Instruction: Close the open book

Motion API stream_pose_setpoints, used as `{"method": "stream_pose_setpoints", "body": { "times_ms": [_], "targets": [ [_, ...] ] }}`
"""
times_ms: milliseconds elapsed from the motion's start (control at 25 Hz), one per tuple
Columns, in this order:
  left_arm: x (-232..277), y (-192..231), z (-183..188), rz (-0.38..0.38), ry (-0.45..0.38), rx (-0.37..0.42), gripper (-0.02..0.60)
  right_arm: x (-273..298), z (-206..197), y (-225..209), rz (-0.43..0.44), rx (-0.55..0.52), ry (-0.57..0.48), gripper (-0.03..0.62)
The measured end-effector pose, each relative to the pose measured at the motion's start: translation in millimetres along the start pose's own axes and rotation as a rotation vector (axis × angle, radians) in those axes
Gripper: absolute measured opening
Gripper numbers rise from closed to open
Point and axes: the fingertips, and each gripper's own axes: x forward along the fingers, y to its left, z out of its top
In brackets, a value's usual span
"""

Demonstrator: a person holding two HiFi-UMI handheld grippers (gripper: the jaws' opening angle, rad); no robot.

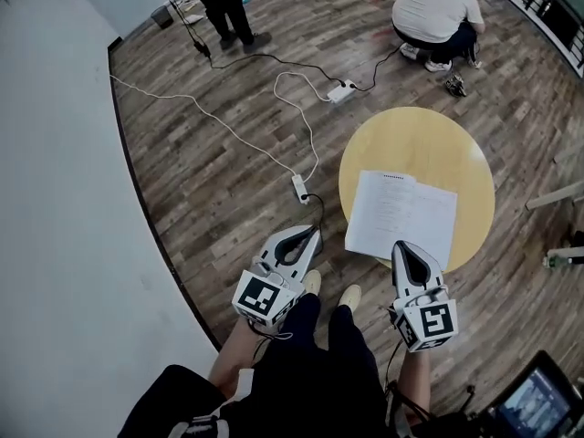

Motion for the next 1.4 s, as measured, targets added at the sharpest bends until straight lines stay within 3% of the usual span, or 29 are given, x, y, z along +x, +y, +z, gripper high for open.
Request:
{"method": "stream_pose_setpoints", "body": {
  "times_ms": [320, 480, 560, 640, 680, 800, 1000, 1400],
  "targets": [
    [14, 27, -110, -0.044, 0.154, -0.123, -0.003, 52, -96, -5, -0.024, 0.047, 0.162, 0.003],
    [29, 37, -129, -0.070, 0.164, -0.131, -0.003, 74, -123, -10, -0.052, 0.065, 0.228, 0.003],
    [30, 43, -127, -0.064, 0.154, -0.151, -0.003, 82, -139, -8, -0.079, 0.090, 0.310, 0.003],
    [25, 50, -131, -0.059, 0.158, -0.172, -0.003, 92, -161, -1, -0.102, 0.100, 0.419, 0.144],
    [22, 54, -137, -0.059, 0.164, -0.185, -0.003, 97, -173, 2, -0.131, 0.086, 0.470, 0.258],
    [12, 67, -160, -0.057, 0.190, -0.229, -0.003, 113, -209, 4, -0.257, 0.026, 0.593, 0.376],
    [6, 86, -200, -0.053, 0.242, -0.266, -0.003, 129, -250, -3, -0.383, -0.032, 0.728, 0.377],
    [17, 101, -213, -0.068, 0.276, -0.309, -0.003, 133, -277, -16, -0.455, -0.059, 0.837, 0.376]
  ]
}}
